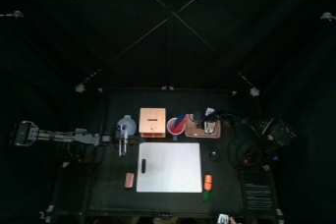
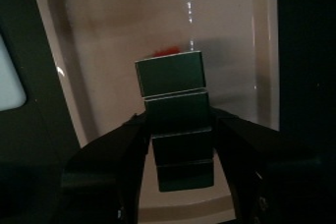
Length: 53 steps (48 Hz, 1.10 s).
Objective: Place sushi on board then cut the sushi with the knife then place the pieces on the plate
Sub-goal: Place the sushi on the board
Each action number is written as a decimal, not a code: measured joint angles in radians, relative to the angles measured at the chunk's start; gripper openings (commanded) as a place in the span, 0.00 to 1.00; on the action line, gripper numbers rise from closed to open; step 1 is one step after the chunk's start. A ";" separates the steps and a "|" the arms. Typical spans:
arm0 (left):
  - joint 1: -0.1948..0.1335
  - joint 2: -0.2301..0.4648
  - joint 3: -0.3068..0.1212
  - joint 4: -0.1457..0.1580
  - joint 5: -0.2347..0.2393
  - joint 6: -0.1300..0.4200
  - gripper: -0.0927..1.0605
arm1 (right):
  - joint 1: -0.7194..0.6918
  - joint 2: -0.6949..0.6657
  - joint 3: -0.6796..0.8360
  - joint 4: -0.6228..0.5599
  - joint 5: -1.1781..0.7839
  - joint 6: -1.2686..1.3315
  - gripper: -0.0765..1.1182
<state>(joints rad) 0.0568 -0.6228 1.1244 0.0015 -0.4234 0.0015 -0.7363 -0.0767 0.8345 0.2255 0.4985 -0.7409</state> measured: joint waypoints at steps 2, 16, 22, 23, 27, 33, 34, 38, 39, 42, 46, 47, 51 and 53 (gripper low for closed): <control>0.000 -0.002 0.002 0.002 0.000 0.000 0.07 | 0.000 0.000 0.000 0.000 0.000 0.002 0.65; 0.000 0.000 0.002 0.000 0.000 0.000 0.07 | -0.009 -0.054 -0.015 0.035 0.077 0.104 0.59; 0.000 -0.002 0.003 0.000 0.000 0.000 0.07 | -0.009 -0.123 -0.035 0.038 0.150 0.253 0.59; 0.002 -0.002 0.003 0.000 0.000 0.000 0.07 | -0.006 -0.138 -0.037 0.034 0.161 0.288 0.59; 0.002 -0.002 0.006 0.000 0.002 0.000 0.07 | 0.017 -0.196 -0.040 0.008 0.196 0.428 0.59; 0.000 -0.002 0.008 0.002 0.000 0.000 0.07 | 0.097 -0.270 -0.035 -0.058 0.216 0.650 0.59; 0.000 -0.002 0.008 0.000 0.000 0.000 0.07 | 0.112 -0.279 -0.034 -0.069 0.218 0.690 0.59; 0.002 0.000 0.014 0.002 0.000 0.000 0.07 | 0.190 -0.316 -0.028 -0.114 0.221 0.854 0.59; 0.000 0.000 0.015 0.000 0.000 0.000 0.07 | 0.209 -0.324 -0.028 -0.123 0.221 0.881 0.59; 0.002 0.000 0.017 0.002 0.000 0.000 0.07 | 0.267 -0.334 -0.026 -0.149 0.221 1.006 0.59; 0.000 -0.002 0.021 0.000 0.000 0.000 0.07 | 0.342 -0.337 -0.026 -0.181 0.221 1.169 0.59; 0.002 -0.002 0.021 0.000 0.000 0.000 0.07 | 0.364 -0.337 -0.026 -0.189 0.219 1.212 0.59; 0.002 -0.003 0.023 0.000 0.000 0.000 0.07 | 0.446 -0.337 -0.025 -0.227 0.201 1.387 0.59; 0.002 -0.005 0.025 0.000 0.000 0.000 0.07 | 0.483 -0.337 -0.023 -0.249 0.189 1.453 0.59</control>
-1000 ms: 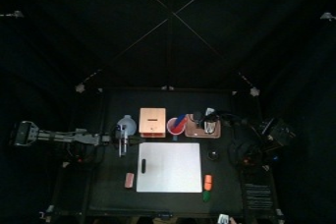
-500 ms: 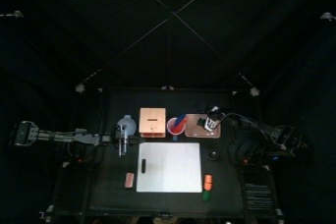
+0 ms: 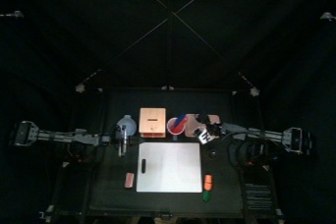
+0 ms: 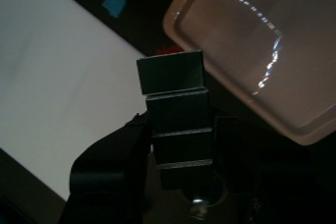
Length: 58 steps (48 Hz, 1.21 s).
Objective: Place sushi on board then cut the sushi with the knife then place the pieces on the plate
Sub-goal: Place the sushi on the board
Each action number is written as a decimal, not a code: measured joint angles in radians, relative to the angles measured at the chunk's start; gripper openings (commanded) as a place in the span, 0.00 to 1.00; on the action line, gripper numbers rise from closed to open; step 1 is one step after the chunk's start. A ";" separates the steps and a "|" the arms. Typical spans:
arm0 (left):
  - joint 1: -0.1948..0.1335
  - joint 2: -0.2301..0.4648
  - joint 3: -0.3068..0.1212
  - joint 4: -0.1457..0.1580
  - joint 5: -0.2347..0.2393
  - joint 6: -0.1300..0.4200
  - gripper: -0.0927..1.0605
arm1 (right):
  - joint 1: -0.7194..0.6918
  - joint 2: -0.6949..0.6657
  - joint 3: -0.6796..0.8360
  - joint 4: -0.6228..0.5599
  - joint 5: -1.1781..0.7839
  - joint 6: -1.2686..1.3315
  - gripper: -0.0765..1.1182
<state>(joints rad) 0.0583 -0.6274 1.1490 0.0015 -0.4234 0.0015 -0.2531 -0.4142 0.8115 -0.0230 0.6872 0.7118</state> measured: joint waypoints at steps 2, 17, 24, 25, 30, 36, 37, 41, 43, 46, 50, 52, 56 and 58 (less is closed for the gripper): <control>-0.002 0.000 0.000 0.000 0.000 0.000 0.07 | 0.041 0.002 0.000 -0.028 -0.015 0.087 0.59; 0.000 -0.003 0.000 0.002 0.000 0.000 0.07 | 0.255 0.103 -0.018 -0.244 -0.072 0.615 0.59; 0.000 -0.003 0.000 0.000 0.000 0.000 0.07 | 0.341 0.193 -0.080 -0.339 -0.071 0.836 0.59; 0.000 -0.003 0.000 0.002 0.000 0.000 0.07 | 0.350 0.207 -0.091 -0.348 -0.069 0.867 0.59; 0.000 -0.003 0.000 0.000 0.000 0.000 0.07 | 0.391 0.261 -0.138 -0.383 -0.052 0.969 0.59; 0.000 -0.003 0.000 0.000 0.000 0.000 0.07 | 0.422 0.318 -0.195 -0.408 -0.029 1.066 0.59; 0.002 -0.003 0.000 0.000 0.000 0.000 0.07 | 0.431 0.344 -0.219 -0.413 -0.017 1.097 0.59; 0.002 -0.003 0.000 0.000 0.000 0.000 0.07 | 0.448 0.394 -0.265 -0.414 0.014 1.147 0.59; 0.002 -0.003 0.000 0.000 0.000 0.000 0.07 | 0.459 0.423 -0.293 -0.413 0.037 1.178 0.59; 0.002 -0.003 0.000 0.000 0.000 0.000 0.07 | 0.469 0.463 -0.333 -0.405 0.069 1.210 0.59; 0.002 -0.005 0.000 0.000 0.000 0.000 0.07 | 0.480 0.515 -0.394 -0.396 0.101 1.235 0.59; 0.002 -0.005 0.000 0.000 0.000 0.000 0.07 | 0.486 0.534 -0.423 -0.390 0.117 1.239 0.59; 0.003 -0.005 0.000 0.002 0.000 0.002 0.07 | 0.489 0.574 -0.483 -0.371 0.152 1.244 0.59; 0.005 -0.005 0.000 0.000 0.000 0.002 0.07 | 0.489 0.600 -0.517 -0.359 0.170 1.244 0.59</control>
<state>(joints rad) 0.0629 -0.6320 1.1490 0.0015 -0.4234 0.0031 0.2362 0.1856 0.2945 -0.3820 0.8575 1.9558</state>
